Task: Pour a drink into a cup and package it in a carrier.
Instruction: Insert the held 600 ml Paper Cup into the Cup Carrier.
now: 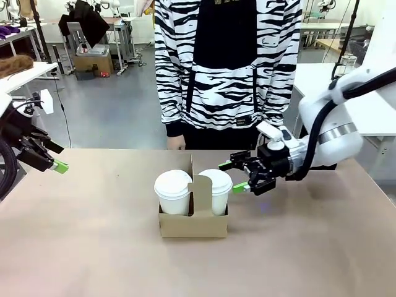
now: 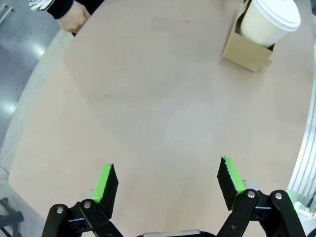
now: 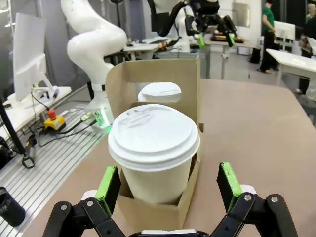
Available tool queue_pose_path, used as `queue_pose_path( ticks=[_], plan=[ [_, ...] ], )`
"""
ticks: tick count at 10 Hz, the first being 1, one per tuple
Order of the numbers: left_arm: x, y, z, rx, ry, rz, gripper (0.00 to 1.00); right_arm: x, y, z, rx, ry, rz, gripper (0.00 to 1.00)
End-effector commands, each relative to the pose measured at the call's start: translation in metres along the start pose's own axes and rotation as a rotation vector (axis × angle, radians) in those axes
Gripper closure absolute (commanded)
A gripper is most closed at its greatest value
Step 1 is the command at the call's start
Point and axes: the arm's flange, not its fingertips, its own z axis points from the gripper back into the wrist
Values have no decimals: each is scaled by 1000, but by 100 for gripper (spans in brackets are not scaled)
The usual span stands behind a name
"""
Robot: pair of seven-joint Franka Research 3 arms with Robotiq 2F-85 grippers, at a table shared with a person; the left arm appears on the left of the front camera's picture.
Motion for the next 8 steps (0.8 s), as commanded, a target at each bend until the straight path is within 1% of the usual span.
queue_pose_path(
  ticks=[1, 2, 3, 4, 6, 8],
  plan=[
    [-1, 1, 0, -9, -22, -5, 0, 12, 18, 22, -62, 55, -21, 0],
    [-1, 1, 0, -9, -22, -5, 0, 22, 24, 45, -139, 80, -71, 0],
    [-1, 1, 0, -9, -22, -5, 0, 33, 36, 73, -235, 109, -151, 0],
    [-1, 1, 0, -9, -22, -5, 0, 45, 53, 99, -353, 165, -235, 0],
    [-1, 1, 0, -9, -22, -5, 0, 72, 99, 145, -636, 290, -393, 0],
    [-1, 1, 0, -9, -22, -5, 0, 98, 151, 182, -832, 366, -482, 0]
  ],
)
